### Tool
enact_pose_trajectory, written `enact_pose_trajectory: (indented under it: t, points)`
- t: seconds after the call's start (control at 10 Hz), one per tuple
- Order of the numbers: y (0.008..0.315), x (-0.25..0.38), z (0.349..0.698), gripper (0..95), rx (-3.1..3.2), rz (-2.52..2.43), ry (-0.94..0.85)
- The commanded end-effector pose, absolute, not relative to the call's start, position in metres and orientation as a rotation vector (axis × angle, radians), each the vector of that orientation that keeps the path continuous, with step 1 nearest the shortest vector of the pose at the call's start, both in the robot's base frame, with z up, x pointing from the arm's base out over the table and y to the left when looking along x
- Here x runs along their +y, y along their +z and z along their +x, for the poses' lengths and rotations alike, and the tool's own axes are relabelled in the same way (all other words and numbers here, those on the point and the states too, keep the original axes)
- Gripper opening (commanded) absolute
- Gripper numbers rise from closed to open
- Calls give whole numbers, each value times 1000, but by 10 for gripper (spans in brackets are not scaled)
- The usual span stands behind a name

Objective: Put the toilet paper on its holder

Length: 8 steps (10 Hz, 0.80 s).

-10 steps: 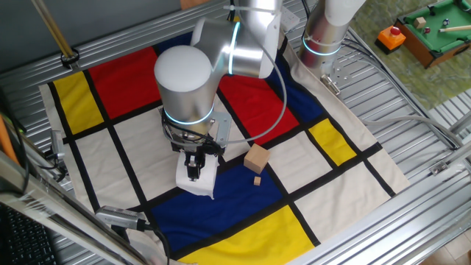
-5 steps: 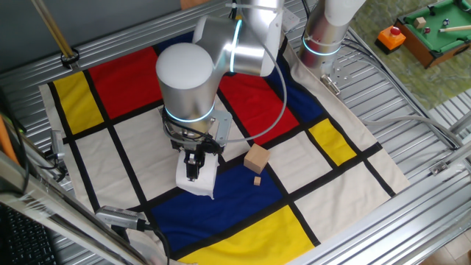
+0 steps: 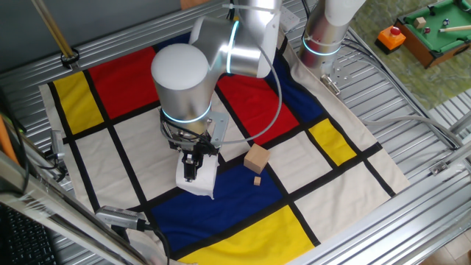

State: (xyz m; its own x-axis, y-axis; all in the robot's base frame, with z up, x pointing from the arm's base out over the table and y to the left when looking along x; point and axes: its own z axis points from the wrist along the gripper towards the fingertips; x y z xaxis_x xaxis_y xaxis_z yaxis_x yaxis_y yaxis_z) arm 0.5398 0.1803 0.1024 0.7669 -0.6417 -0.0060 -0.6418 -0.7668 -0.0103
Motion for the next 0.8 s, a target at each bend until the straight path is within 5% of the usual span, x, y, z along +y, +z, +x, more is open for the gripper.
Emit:
enact_pose_trajectory:
  t: [0.1,0.8]
  points:
    - [100,179,540,950,1073,-2941,3]
    - [86,180,544,950,1071,-2938,-10]
